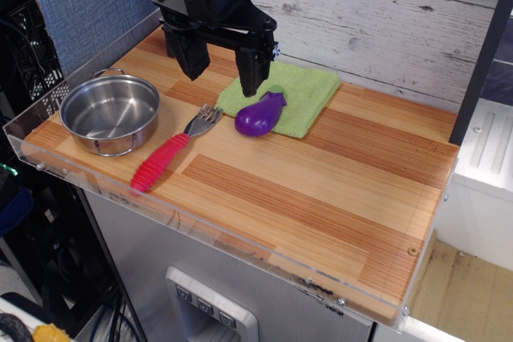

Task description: Move the metal pot to the right side of the table.

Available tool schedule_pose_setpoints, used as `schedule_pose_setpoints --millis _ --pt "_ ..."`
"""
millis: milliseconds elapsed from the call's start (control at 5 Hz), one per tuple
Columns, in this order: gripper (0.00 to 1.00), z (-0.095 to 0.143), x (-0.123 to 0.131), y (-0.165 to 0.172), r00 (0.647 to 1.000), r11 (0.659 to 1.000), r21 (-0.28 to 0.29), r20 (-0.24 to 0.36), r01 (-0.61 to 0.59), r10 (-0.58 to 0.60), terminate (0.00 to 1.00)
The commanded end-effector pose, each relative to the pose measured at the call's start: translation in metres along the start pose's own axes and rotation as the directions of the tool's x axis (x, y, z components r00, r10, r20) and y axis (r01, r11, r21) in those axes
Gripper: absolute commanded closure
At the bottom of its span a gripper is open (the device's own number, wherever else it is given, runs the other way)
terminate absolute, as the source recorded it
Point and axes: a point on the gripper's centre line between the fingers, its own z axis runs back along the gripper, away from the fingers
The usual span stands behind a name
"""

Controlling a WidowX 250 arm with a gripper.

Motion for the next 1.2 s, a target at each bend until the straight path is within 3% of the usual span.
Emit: schedule_pose_setpoints --millis 0,200,400,600,1000 --pt "0.00 0.000 0.000 0.000 1.000 1.000 0.000 0.000 0.000 0.000 0.00" --pt "0.00 -0.004 0.003 0.031 0.998 0.998 0.029 -0.001 -0.056 0.056 0.00" --pt "0.00 -0.014 0.004 0.063 0.993 0.993 0.000 -0.021 -0.114 0.114 0.00" --pt "0.00 -0.018 0.009 0.084 0.994 0.994 0.013 -0.019 -0.111 0.111 0.00" --pt "0.00 -0.060 0.009 0.085 0.988 0.997 0.040 -0.138 -0.069 0.074 0.00"
